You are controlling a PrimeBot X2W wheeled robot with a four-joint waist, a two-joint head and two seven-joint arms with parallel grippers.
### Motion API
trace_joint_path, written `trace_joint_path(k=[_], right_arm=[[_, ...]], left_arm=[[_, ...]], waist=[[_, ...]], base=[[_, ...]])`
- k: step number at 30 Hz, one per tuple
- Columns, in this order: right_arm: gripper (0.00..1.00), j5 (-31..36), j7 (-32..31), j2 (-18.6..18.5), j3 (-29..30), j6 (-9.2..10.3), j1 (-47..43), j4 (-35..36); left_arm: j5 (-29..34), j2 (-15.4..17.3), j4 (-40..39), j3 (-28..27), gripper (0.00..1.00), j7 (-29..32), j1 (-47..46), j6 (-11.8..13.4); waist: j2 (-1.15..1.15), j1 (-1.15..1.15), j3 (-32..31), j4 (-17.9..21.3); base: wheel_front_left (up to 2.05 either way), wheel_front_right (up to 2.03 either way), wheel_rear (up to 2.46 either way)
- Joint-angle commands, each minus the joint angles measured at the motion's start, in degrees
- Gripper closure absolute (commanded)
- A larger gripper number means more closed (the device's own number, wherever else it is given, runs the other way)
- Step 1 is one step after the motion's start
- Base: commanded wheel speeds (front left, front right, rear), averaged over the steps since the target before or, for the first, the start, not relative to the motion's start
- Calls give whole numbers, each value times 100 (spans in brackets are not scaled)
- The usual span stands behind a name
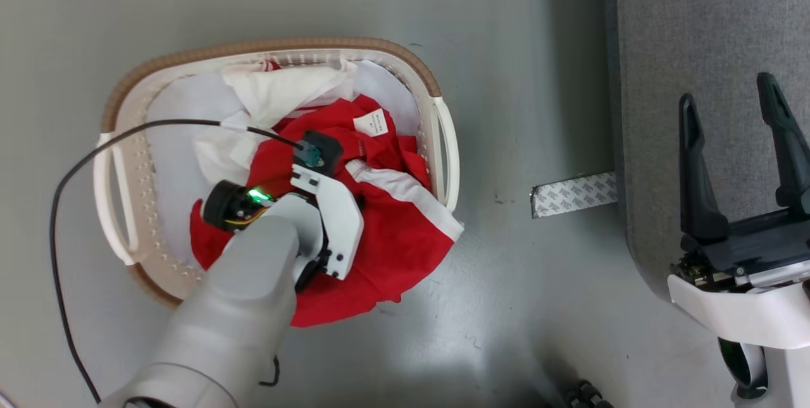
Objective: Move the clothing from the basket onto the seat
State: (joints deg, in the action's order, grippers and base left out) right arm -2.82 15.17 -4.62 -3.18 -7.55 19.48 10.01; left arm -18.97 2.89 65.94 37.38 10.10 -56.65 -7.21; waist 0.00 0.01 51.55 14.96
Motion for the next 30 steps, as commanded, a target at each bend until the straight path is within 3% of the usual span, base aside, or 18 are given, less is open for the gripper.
trace_joint_path(k=[1,2,3,4,14,23,30], right_arm=[[0,-32,-3,-8,21,12,47,22],[0,-30,-3,-3,34,12,48,12],[0,-37,-3,0,56,12,53,-5],[0,-38,-3,2,80,12,58,-22],[0,-45,-3,30,189,12,74,-200],[0,-17,-2,20,304,12,-257,-449],[0,-26,-2,-17,369,12,-580,-650]], left_arm=[[-97,27,-49,89,11,50,25,-31],[-170,22,-105,177,49,53,49,-32],[-238,20,-163,272,82,39,66,-33],[-308,22,-228,344,100,24,88,-33],[-1094,144,-674,768,100,-561,359,-29],[-1499,182,-889,698,100,-1412,907,-30],[-1586,242,-1166,744,100,-1697,1339,-23]], waist=[[0,-1,24,23],[0,-1,29,27],[0,-1,27,23],[0,-1,15,10],[0,-1,-642,-308],[0,-1,-1759,-728],[0,-1,-2581,-1015]], base=[[0,0,0],[0,0,0],[0,0,0],[0,0,0],[0,0,0],[0,0,0],[0,0,0]])
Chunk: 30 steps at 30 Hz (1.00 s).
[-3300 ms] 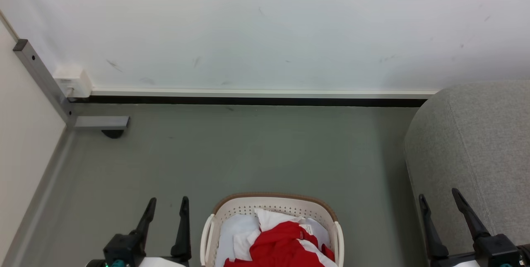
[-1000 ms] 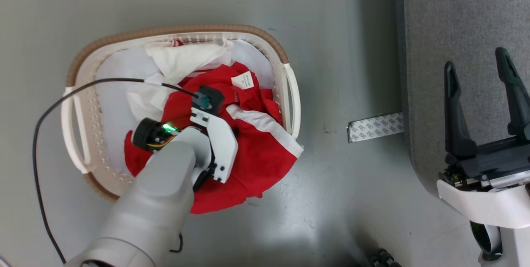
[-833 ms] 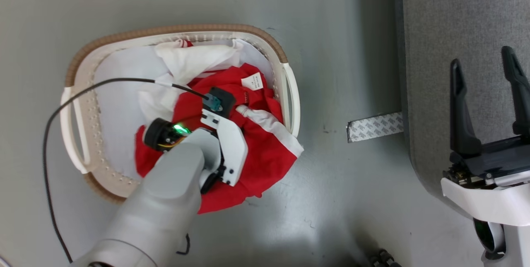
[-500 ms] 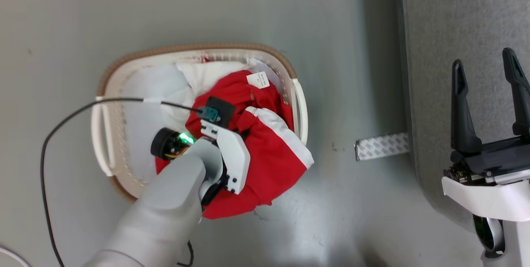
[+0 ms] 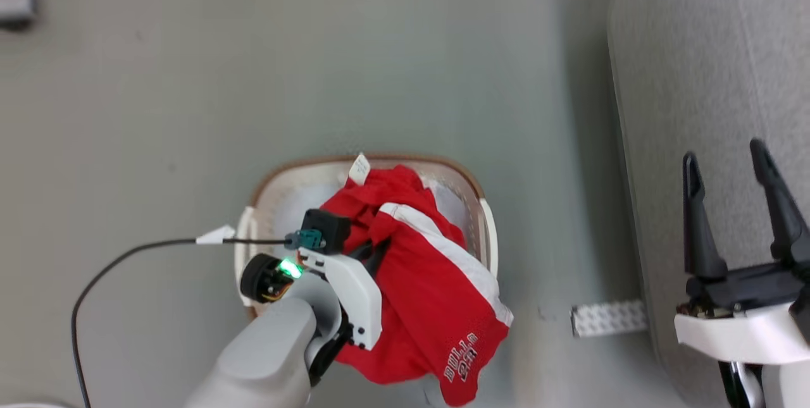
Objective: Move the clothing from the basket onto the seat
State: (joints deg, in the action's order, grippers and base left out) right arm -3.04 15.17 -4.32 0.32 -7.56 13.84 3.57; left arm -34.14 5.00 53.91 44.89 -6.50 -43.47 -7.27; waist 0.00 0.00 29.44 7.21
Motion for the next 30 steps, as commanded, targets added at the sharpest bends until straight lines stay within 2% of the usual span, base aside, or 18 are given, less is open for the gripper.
trace_joint_path(k=[1,8,20,25,30], right_arm=[[0,-1,-3,-41,13,13,-74,-31],[0,-16,-3,-15,6,13,-430,-206],[0,-21,-4,43,-106,13,-985,-528],[0,-46,-3,-5,-211,13,-1196,-763],[0,-48,-3,-16,-216,13,-1354,-887]], left_arm=[[-78,60,-41,-8,100,-53,71,4],[-100,312,-968,4,100,13,434,208],[-117,1244,-3425,-55,100,920,1080,883],[-178,1628,-4048,-130,100,1273,1289,1080],[-284,1824,-4443,-248,100,1423,1438,1253]], waist=[[0,0,-482,-278],[0,0,-1205,-512],[0,0,-2266,-650],[0,0,-2703,-612],[0,0,-2991,-593]], base=[[0,0,0],[0,0,0],[0,0,0],[0,0,0],[0,0,0]])
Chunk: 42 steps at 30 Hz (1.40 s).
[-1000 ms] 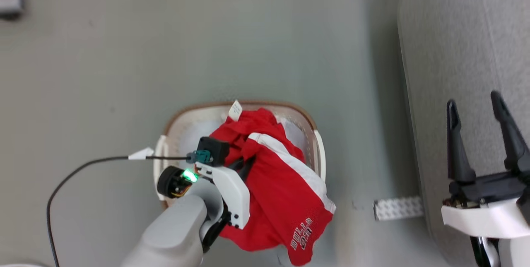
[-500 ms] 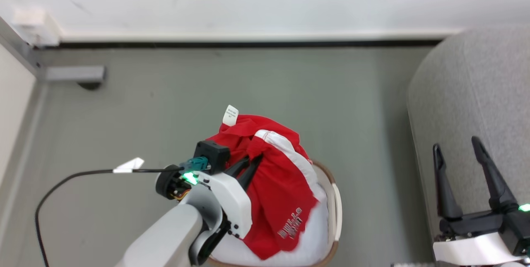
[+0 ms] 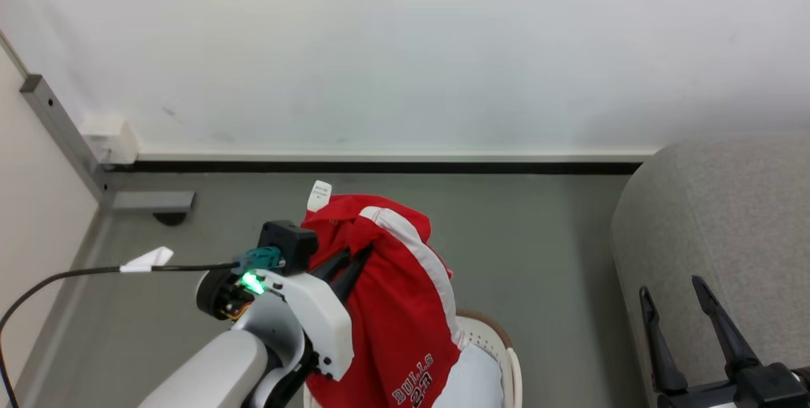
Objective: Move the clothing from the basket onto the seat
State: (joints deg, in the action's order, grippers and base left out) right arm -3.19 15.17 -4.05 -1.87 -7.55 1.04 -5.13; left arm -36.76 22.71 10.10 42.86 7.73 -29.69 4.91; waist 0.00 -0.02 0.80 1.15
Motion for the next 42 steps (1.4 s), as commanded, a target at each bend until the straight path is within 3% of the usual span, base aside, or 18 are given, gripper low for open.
trace_joint_path(k=[1,12,18,23,27,36,42], right_arm=[[0,-30,-3,-42,6,12,-105,-31],[0,-111,-3,-137,-492,12,-174,-168],[0,-502,-3,-877,-2028,12,458,-269],[0,-939,-3,-1573,-3358,13,1485,-445],[0,-1273,-3,-1899,-4154,13,2301,-759],[0,-1835,-3,-2121,-5355,13,3464,-1804],[0,-2301,-3,-1977,-5854,13,3717,-2246]], left_arm=[[-46,80,-98,-62,100,9,84,54],[-78,165,-387,-83,100,91,78,158],[-22,69,-489,-21,100,54,-71,107],[-1,-90,-533,77,100,18,-208,37],[28,-250,-529,185,100,27,-340,-36],[56,-593,-463,483,100,88,-557,-244],[28,-794,-419,669,100,131,-640,-367]], waist=[[0,2,-162,14],[0,2,-311,51],[0,2,-199,47],[0,2,-173,15],[0,2,-166,-82],[0,2,-189,-323],[0,2,-234,-443]], base=[[0,0,0],[0,0,0],[0,0,0],[0,0,0],[0,0,0],[0,0,0],[0,0,0]])
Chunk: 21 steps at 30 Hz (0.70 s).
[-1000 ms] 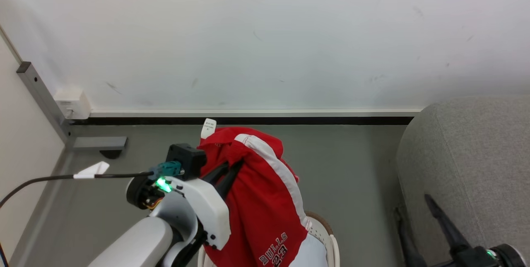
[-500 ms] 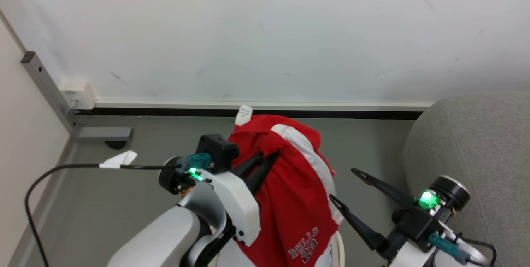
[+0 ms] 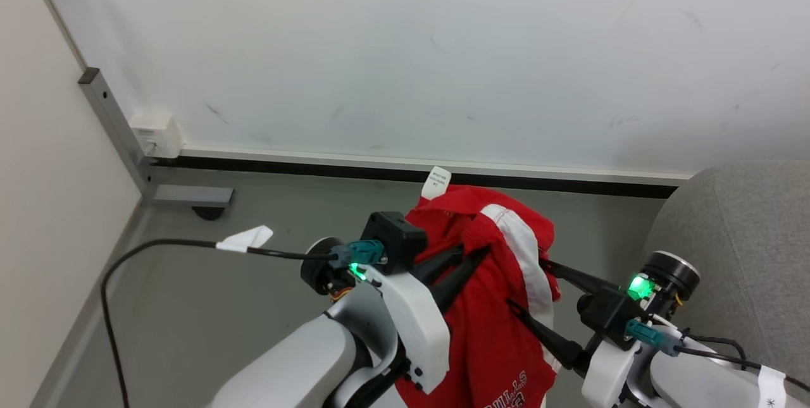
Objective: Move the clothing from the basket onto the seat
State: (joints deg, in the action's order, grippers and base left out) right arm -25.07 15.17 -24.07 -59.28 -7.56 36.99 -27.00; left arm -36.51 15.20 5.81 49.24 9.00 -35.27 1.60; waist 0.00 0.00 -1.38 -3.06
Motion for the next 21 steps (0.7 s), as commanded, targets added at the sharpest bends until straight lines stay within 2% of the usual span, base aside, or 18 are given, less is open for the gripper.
trace_joint_path(k=[1,11,12,13,21], right_arm=[[0,-183,-3,43,-212,14,167,-120],[1,-789,-4,372,-580,14,371,-504],[75,-907,-4,394,-666,14,377,-513],[100,-1002,-4,403,-704,14,411,-515],[100,-1353,-3,302,-769,14,477,-360]], left_arm=[[-5,-65,17,57,100,23,-83,-51],[-188,-269,67,234,100,84,-85,-252],[-203,-286,84,238,100,81,-89,-269],[-225,-301,107,245,100,77,-95,-274],[-252,-257,269,195,100,3,-107,-262]], waist=[[0,0,-21,-33],[0,0,-59,-125],[0,0,-65,-138],[0,0,-70,-150],[0,0,-48,-166]], base=[[0,0,0],[0,0,0],[0,0,0],[0,0,0],[0,0,0]])
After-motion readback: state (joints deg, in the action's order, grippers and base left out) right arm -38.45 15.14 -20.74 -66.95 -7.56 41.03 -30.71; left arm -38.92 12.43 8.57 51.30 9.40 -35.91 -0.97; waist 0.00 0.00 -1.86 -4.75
